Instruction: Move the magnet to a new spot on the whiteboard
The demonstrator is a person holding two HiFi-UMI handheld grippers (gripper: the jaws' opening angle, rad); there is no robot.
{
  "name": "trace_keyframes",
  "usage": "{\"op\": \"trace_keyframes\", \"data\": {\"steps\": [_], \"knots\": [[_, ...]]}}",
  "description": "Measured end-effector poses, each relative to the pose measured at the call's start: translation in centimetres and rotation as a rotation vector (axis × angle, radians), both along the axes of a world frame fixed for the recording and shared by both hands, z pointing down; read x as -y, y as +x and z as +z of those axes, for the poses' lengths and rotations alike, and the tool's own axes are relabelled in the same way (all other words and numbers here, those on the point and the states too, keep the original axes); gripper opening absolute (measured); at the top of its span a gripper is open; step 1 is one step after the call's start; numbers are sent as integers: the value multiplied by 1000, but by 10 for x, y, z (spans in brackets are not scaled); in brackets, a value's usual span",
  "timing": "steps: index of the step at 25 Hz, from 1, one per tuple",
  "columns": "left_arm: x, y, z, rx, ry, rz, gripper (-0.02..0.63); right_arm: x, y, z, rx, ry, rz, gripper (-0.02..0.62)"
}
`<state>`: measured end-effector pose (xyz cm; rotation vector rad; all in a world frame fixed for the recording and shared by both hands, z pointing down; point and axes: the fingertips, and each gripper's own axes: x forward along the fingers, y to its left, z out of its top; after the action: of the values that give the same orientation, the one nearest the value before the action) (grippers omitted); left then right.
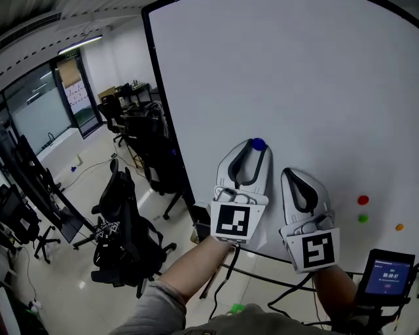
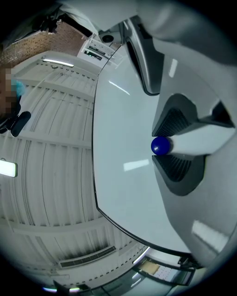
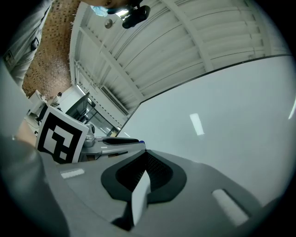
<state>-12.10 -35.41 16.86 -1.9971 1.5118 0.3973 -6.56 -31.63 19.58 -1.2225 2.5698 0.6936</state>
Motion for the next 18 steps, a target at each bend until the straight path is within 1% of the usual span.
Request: {"op": "trace_keyframes", "data": {"steps": [4,8,11,15,18], "knots": [[8,-42,-7,-13,11,-4,109,8,-40,-3,-8,22,-21,3],[12,-76,-20,-37,24,4,109,14,-71,-11,-21,41,-38,3],[14,-95,-35,-58,44,19,109,16,-89,-22,-23,57,-59,5],[14,-115,-55,-90,32,56,109,12,-107,-34,-21,69,-84,5],[17,-132,-70,-98,34,61,109,12,-118,-42,-21,76,-94,5]]}}
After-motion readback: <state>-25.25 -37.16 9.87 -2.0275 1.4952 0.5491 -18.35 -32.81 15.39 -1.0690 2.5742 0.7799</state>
